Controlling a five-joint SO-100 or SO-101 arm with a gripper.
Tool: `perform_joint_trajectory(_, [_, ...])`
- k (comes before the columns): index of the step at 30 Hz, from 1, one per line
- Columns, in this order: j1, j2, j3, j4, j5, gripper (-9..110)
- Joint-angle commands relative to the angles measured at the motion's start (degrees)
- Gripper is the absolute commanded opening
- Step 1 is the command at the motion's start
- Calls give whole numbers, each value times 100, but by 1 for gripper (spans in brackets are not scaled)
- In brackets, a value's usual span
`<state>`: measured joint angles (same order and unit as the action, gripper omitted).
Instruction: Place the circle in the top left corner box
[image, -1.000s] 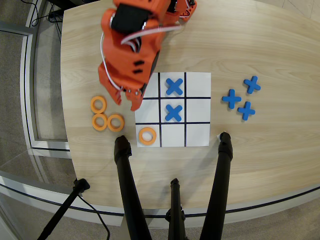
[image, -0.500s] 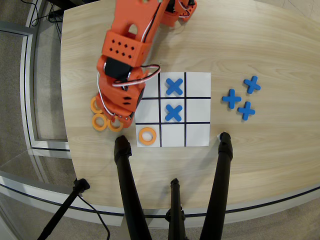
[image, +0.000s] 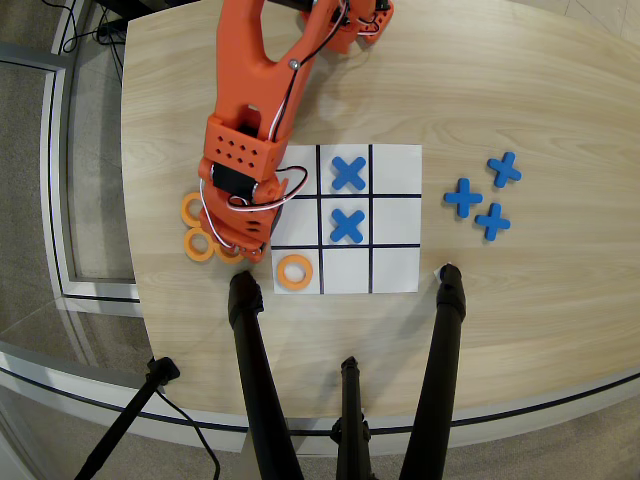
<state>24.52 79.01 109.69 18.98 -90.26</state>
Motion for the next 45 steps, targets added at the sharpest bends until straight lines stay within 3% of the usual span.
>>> perform_joint_trajectory(1, [35,-97,-299,-229,35,11])
perform_joint_trajectory(45, [132,-422,642,-589,185,11])
